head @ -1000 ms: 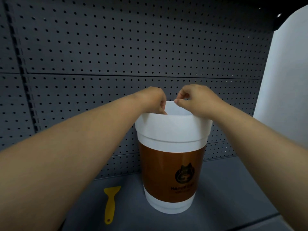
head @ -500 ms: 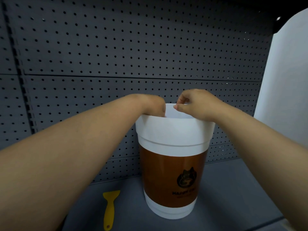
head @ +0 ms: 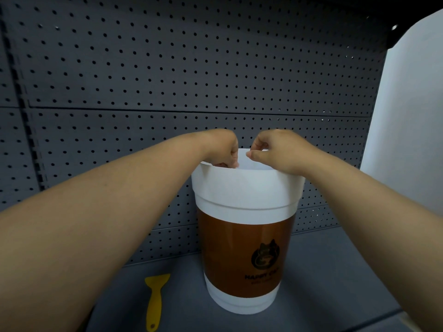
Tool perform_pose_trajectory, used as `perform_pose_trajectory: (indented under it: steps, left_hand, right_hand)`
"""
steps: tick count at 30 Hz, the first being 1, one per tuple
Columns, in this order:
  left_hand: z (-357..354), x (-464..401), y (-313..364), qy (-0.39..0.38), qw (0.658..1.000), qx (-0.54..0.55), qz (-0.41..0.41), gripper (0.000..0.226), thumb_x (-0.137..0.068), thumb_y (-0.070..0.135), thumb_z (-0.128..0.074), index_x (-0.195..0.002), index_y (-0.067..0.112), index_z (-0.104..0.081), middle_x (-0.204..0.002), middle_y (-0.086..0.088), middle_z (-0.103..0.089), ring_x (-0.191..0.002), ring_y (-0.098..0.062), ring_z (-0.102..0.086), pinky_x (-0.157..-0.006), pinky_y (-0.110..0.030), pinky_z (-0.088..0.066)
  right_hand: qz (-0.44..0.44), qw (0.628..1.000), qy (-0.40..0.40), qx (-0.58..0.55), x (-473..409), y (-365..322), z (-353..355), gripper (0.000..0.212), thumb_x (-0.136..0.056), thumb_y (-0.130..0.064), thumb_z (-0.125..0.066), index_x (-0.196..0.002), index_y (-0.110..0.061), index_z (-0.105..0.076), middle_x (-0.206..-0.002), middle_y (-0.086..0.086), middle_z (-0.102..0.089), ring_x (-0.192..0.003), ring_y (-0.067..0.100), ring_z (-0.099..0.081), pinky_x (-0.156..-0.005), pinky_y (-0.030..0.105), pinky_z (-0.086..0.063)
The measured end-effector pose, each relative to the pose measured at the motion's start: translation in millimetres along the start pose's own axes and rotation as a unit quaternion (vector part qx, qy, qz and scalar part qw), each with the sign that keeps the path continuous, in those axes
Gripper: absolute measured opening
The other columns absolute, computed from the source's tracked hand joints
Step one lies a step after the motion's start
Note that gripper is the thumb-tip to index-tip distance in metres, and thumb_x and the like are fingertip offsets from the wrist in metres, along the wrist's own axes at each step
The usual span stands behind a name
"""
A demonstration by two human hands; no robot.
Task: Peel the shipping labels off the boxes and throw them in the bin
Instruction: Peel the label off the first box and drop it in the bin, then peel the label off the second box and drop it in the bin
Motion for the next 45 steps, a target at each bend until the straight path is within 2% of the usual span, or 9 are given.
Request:
perform_pose_trajectory:
  steps: [6,9,15,17,24,28,31,36,45]
  left_hand:
    - [1,2,1,-0.028,0.998,-0.043,0.02,0.023,-0.09,0.025,-0.052,-0.102,0.016,-0.069,-0.116,0.003,-0.064,-0.104,-0.016,-0.056,-0.085,-0.028,-0.043]
    - [1,5,1,-0.03,0.999,-0.036,0.027,0.027,-0.091,0.023,-0.044,-0.099,0.017,-0.069,-0.115,0.002,-0.064,-0.107,-0.017,-0.056,-0.086,-0.028,-0.041]
    - [3,7,-7,0.036,0.998,-0.043,0.013,0.033,-0.091,0.028,-0.052,-0.06,0.019,-0.051,-0.079,0.001,-0.059,-0.06,-0.011,-0.044,-0.054,-0.024,-0.033]
    - [4,10,-8,0.041,0.998,-0.047,0.016,0.034,-0.088,0.03,-0.059,-0.059,0.019,-0.046,-0.069,0.003,-0.05,-0.057,-0.011,-0.04,-0.052,-0.023,-0.031]
    - [11,20,-10,0.063,0.998,-0.009,0.015,0.028,-0.081,0.036,-0.068,-0.064,0.02,-0.052,-0.073,0.005,-0.053,-0.072,-0.016,-0.048,-0.072,-0.032,-0.037]
    - [10,28,-7,0.057,0.998,-0.017,0.025,0.031,-0.093,0.043,-0.047,-0.088,0.021,-0.068,-0.097,0.008,-0.061,-0.092,-0.016,-0.052,-0.095,-0.039,-0.037]
    - [11,32,-5,0.072,0.996,-0.047,0.031,0.04,-0.097,0.045,-0.033,-0.101,0.023,-0.066,-0.113,0.004,-0.062,-0.103,-0.019,-0.055,-0.095,-0.038,-0.036]
    - [15,48,-12,0.175,0.973,-0.143,0.036,0.047,-0.096,0.038,-0.034,-0.055,0.017,-0.04,-0.057,0.002,-0.043,-0.052,-0.015,-0.039,-0.068,-0.032,-0.032]
    - [20,113,-60,0.298,0.932,-0.2,0.051,0.039,-0.096,0.031,-0.037,-0.063,0.012,-0.045,-0.059,-0.002,-0.042,-0.062,-0.025,-0.045,-0.06,-0.032,-0.033]
  right_hand:
    - [0.001,1.0,0.004,0.001,0,1,-1,0.024,-0.09,-0.041,-0.054,-0.098,-0.02,-0.061,-0.11,-0.001,-0.063,-0.104,0.02,-0.057,-0.077,0.029,-0.041]
    - [-0.002,1.0,0.002,0.005,0,0,-1,0.025,-0.09,-0.041,-0.053,-0.099,-0.019,-0.061,-0.11,0.0,-0.063,-0.103,0.02,-0.057,-0.077,0.029,-0.042]
    - [-0.005,1.0,0.007,0.005,2,-2,2,0.022,-0.09,-0.041,-0.053,-0.093,-0.02,-0.059,-0.099,-0.004,-0.058,-0.102,0.02,-0.057,-0.08,0.033,-0.046]
    - [-0.005,1.0,0.008,0.009,3,-3,2,0.021,-0.089,-0.04,-0.054,-0.092,-0.021,-0.059,-0.097,-0.004,-0.057,-0.1,0.019,-0.057,-0.081,0.034,-0.047]
    - [-0.008,0.999,0.036,0.015,5,-3,8,0.02,-0.088,-0.039,-0.055,-0.09,-0.02,-0.061,-0.092,-0.005,-0.059,-0.09,0.018,-0.056,-0.075,0.033,-0.048]
    - [-0.007,0.999,0.037,0.015,9,-5,11,0.02,-0.088,-0.039,-0.055,-0.091,-0.02,-0.061,-0.092,-0.004,-0.06,-0.087,0.018,-0.057,-0.073,0.033,-0.048]
    - [0.002,0.999,0.04,0.017,13,-9,13,0.019,-0.089,-0.038,-0.054,-0.091,-0.02,-0.06,-0.091,-0.006,-0.058,-0.088,0.017,-0.055,-0.074,0.032,-0.047]
    - [0.023,0.998,0.049,0.012,20,-26,16,0.02,-0.09,-0.038,-0.054,-0.093,-0.02,-0.061,-0.094,-0.006,-0.057,-0.093,0.017,-0.055,-0.078,0.033,-0.048]
    - [0.114,0.988,0.101,-0.028,28,-103,-1,0.02,-0.091,-0.034,-0.053,-0.093,-0.017,-0.063,-0.092,-0.002,-0.059,-0.089,0.018,-0.055,-0.077,0.034,-0.049]
Point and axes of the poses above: each hand's wrist, its own x-axis away from the middle knuckle, its own z-axis out of the back of the hand, y = z × x, the point moved 3 cm from there along -x, towards the middle knuckle
